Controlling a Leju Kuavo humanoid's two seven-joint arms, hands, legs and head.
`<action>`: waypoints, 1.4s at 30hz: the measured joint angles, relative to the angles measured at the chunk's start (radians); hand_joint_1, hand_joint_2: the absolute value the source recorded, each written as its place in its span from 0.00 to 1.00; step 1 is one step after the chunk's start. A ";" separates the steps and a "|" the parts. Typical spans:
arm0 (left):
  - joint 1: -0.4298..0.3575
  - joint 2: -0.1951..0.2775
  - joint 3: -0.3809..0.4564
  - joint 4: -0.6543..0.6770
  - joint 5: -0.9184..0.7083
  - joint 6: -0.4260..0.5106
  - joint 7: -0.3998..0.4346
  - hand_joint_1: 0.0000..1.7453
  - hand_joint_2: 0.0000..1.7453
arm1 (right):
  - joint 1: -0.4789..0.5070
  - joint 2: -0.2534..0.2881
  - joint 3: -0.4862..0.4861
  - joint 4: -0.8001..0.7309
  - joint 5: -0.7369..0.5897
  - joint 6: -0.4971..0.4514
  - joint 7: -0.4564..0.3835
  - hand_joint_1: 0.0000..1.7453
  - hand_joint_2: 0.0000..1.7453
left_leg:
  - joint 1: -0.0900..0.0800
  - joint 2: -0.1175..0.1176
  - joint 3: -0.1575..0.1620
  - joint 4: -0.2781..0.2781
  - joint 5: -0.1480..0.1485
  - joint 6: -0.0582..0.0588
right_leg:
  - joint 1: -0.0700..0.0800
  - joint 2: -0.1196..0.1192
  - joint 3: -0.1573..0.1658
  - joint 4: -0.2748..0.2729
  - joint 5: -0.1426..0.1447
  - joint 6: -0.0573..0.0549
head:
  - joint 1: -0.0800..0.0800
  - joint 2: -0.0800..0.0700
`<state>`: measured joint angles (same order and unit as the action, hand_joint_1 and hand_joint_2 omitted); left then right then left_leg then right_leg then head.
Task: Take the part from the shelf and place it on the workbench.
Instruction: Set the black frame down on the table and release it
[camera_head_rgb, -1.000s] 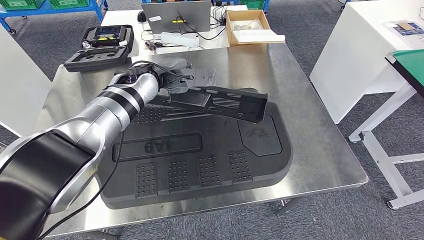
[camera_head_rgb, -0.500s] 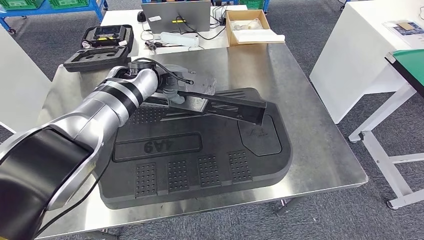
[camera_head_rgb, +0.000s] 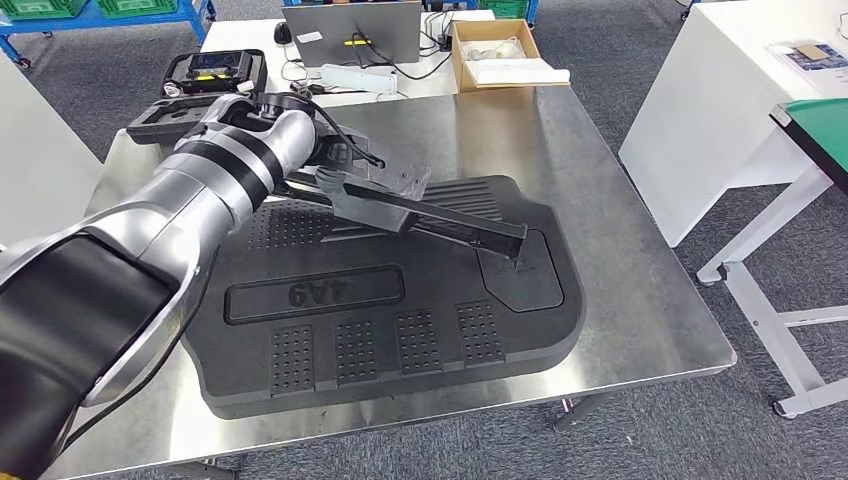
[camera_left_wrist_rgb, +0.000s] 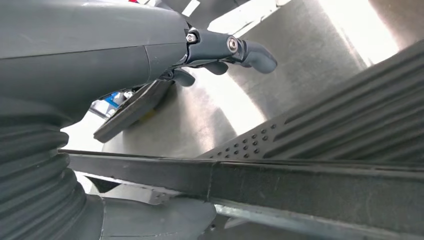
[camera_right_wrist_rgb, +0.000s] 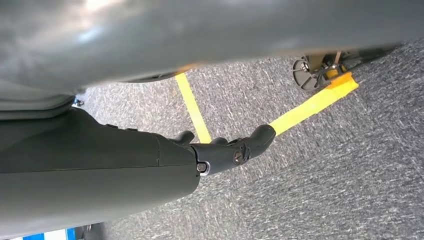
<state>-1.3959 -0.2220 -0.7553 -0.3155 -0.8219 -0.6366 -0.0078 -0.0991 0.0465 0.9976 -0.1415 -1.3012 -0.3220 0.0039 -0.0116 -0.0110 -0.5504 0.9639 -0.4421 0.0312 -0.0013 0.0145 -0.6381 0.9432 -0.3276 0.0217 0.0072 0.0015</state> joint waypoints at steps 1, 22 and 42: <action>-0.002 0.000 -0.004 0.000 0.002 -0.005 0.000 0.00 1.00 | 0.000 0.000 0.000 0.000 0.000 0.000 -0.001 0.00 0.00 | 0.000 0.000 0.000 0.000 0.000 0.000 | 0.000 0.000 0.000 0.000 0.000 0.000 | 0.000 0.000; -0.039 0.007 -0.103 -0.008 0.111 -0.088 0.007 0.00 1.00 | 0.000 -0.012 0.000 0.000 -0.008 -0.002 -0.002 0.00 0.00 | 0.000 0.000 0.000 0.000 0.000 0.000 | 0.000 0.000 0.000 0.000 0.000 0.000 | 0.000 0.000; -0.039 0.031 -0.185 -0.008 0.201 -0.086 0.028 0.00 1.00 | 0.000 -0.017 0.000 0.000 -0.010 -0.004 -0.002 0.00 0.00 | 0.000 0.000 0.000 0.000 0.000 0.000 | 0.000 0.000 0.000 0.000 0.000 0.000 | 0.000 0.000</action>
<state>-1.4351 -0.1915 -0.9406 -0.3236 -0.6209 -0.7227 0.0205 -0.0991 0.0293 0.9977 -0.1415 -1.3111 -0.3258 0.0023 -0.0115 -0.0112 -0.5506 0.9638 -0.4420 0.0312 -0.0013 0.0145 -0.6381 0.9433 -0.3276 0.0217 0.0072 0.0015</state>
